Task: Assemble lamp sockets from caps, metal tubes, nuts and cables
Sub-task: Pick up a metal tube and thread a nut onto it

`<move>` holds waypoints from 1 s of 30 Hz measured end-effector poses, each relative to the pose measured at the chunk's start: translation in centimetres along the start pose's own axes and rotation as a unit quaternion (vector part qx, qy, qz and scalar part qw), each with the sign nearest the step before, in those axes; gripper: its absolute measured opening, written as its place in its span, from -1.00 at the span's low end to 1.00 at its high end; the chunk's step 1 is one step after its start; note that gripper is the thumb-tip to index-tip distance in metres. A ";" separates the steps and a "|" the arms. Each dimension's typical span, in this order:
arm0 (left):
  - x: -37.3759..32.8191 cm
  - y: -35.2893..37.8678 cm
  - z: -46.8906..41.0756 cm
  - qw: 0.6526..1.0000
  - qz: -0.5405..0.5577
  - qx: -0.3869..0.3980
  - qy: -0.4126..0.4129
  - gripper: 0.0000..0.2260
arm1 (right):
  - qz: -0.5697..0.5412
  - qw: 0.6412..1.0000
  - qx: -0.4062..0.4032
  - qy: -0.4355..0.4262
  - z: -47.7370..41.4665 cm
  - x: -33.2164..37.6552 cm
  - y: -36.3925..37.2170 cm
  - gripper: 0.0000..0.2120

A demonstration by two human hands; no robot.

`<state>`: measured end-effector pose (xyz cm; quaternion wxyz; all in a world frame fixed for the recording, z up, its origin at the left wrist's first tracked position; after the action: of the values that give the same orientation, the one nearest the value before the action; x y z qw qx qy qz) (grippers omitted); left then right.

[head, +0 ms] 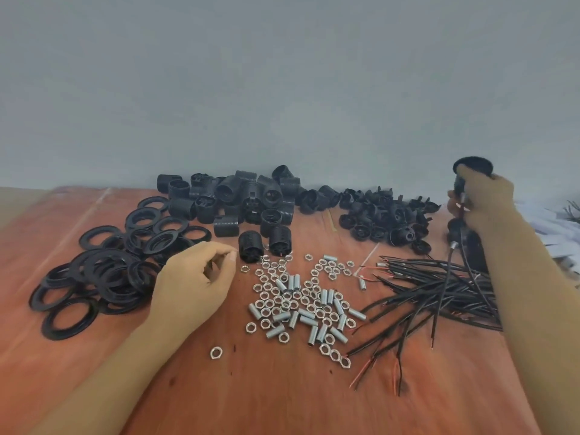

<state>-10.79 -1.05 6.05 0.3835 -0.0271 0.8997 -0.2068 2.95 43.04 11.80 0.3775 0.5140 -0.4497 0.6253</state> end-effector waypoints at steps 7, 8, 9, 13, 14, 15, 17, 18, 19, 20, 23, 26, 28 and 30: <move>1.1 -1.0 -0.8 0.970 -0.235 0.033 -0.056 -0.70 | 0.334 0.932 -0.081 -0.112 -2.9 -3.0 -0.8 -0.47; 1.7 -0.8 -0.8 0.959 -0.260 0.062 -0.089 -0.67 | 0.327 0.933 -0.083 -0.125 -2.6 -3.1 -0.7 -0.51; 2.3 -0.6 -0.7 0.949 -0.279 0.093 -0.114 -0.63 | 0.311 0.937 -0.084 -0.136 -2.3 -3.2 -0.6 -0.48; 2.9 0.5 -0.3 0.941 -0.268 0.169 -0.118 -0.59 | 0.244 0.949 -0.053 -0.192 1.2 -2.5 1.4 -0.35; 2.8 0.6 -0.3 0.942 -0.266 0.176 -0.107 -0.59 | 0.221 0.952 -0.039 -0.209 2.8 -2.2 2.1 -0.37; 2.6 0.7 -0.3 0.943 -0.267 0.175 -0.091 -0.59 | 0.202 0.953 -0.022 -0.226 4.7 -2.0 2.9 -0.39; 1.6 0.4 -0.7 0.961 -0.238 0.131 -0.049 -0.60 | 0.178 0.949 0.009 -0.261 8.6 -1.8 4.5 -0.46; 1.2 0.0 -0.9 0.974 -0.201 0.095 -0.040 -0.60 | 0.168 0.945 0.026 -0.280 10.5 -1.9 5.3 -0.49; 1.1 -0.4 -1.0 0.985 -0.155 0.062 -0.047 -0.61 | 0.162 0.940 0.044 -0.296 12.3 -2.0 6.1 -0.52; 1.4 -0.6 -1.0 0.992 -0.104 0.041 -0.066 -0.61 | 0.164 0.935 0.065 -0.307 13.9 -2.4 6.9 -0.57; 3.0 -0.2 -0.7 0.992 0.013 0.032 -0.124 -0.62 | 0.222 0.902 0.146 -0.339 17.5 -4.0 9.8 -0.71; 3.6 0.5 -0.4 0.991 0.033 0.052 -0.120 -0.68 | 0.306 0.844 0.205 -0.390 19.8 -6.0 12.0 -0.78; 3.6 1.0 -0.2 0.991 0.031 0.062 -0.111 -0.68 | 0.347 0.805 0.230 -0.422 20.7 -7.1 12.7 -0.78; 2.9 1.0 -0.1 0.996 0.001 0.055 -0.077 -0.68 | 0.369 0.772 0.250 -0.453 21.5 -7.8 13.2 -0.73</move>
<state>-12.78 -0.67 3.73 0.4529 -0.0207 0.8548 -0.2525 -1.41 18.47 3.28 -0.2710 0.6087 -0.5516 0.5018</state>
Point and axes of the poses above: each hand's wrist, its own z-axis away from the middle knuckle, its own y-axis out of the palm, x = y × z, the point moved 8 cm from there along -z, towards the middle knuckle, and after that the axes turned 15 degrees about z, right-handed, at the moved point
